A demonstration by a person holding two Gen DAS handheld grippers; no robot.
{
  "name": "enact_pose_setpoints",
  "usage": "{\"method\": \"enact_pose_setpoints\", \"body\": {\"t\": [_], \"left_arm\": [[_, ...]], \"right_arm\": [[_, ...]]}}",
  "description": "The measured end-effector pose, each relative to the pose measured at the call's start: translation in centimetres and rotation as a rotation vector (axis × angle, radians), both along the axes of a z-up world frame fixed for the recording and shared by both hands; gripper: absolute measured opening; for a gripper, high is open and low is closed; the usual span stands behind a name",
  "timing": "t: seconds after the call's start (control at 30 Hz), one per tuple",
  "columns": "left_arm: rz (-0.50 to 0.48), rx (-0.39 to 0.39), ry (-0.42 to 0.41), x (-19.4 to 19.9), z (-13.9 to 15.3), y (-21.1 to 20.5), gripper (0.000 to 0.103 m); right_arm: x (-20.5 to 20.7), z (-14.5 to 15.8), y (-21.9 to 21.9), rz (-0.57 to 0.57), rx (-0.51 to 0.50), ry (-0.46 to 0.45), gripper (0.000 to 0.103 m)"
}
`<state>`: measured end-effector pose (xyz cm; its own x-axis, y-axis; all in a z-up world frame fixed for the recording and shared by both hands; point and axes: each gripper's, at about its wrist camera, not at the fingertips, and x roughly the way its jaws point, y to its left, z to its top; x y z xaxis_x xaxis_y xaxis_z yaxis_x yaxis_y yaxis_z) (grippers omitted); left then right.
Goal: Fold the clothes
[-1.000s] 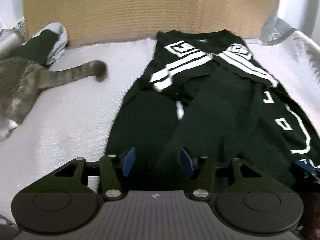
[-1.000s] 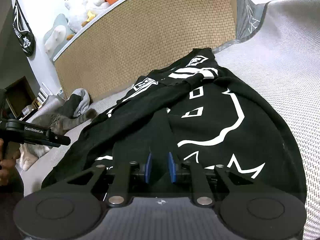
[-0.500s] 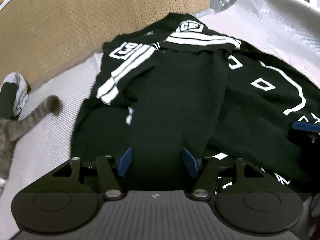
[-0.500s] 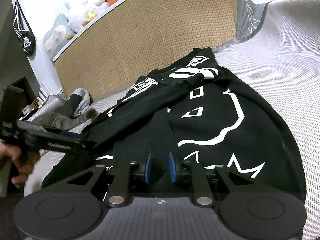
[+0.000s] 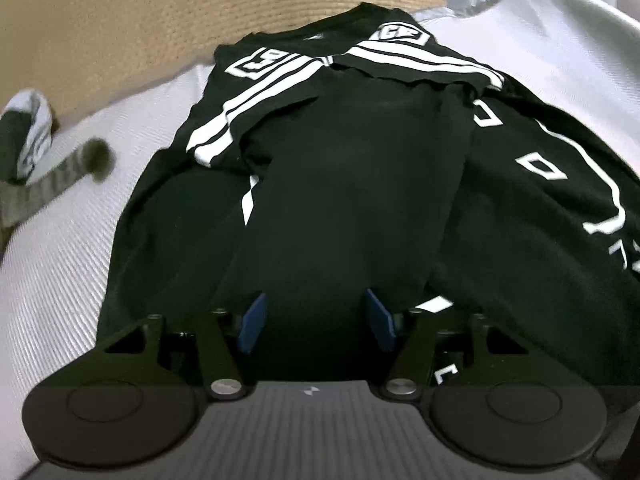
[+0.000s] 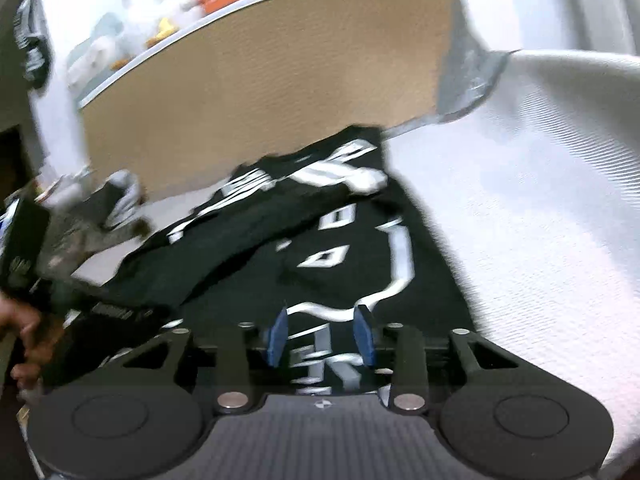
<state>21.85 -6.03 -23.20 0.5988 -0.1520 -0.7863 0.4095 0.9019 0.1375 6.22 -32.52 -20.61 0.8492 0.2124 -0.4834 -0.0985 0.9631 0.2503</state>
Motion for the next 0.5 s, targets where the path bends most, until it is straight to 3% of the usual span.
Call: {"method": "enact_pose_setpoints", "body": {"t": [0.1, 0.27, 0.37, 0.5], "left_arm": [[-0.023, 0.025, -0.012, -0.4, 0.0, -0.1, 0.059], [-0.129, 0.156, -0.051, -0.9, -0.1, -1.5, 0.059], [-0.151, 0.198, -0.05, -0.9, -0.2, -2.0, 0.059], [-0.132, 0.172, -0.023, -0.5, -0.2, -1.5, 0.06]], "right_arm": [[-0.4, 0.3, -2.6, -0.088, 0.019, 0.029, 0.047], [-0.1, -0.1, -5.9, -0.13, 0.161, 0.133, 0.05], [-0.1, -0.1, -5.8, -0.116, 0.123, 0.166, 0.054], [-0.2, -0.1, -5.8, -0.097, 0.072, 0.211, 0.054]]}}
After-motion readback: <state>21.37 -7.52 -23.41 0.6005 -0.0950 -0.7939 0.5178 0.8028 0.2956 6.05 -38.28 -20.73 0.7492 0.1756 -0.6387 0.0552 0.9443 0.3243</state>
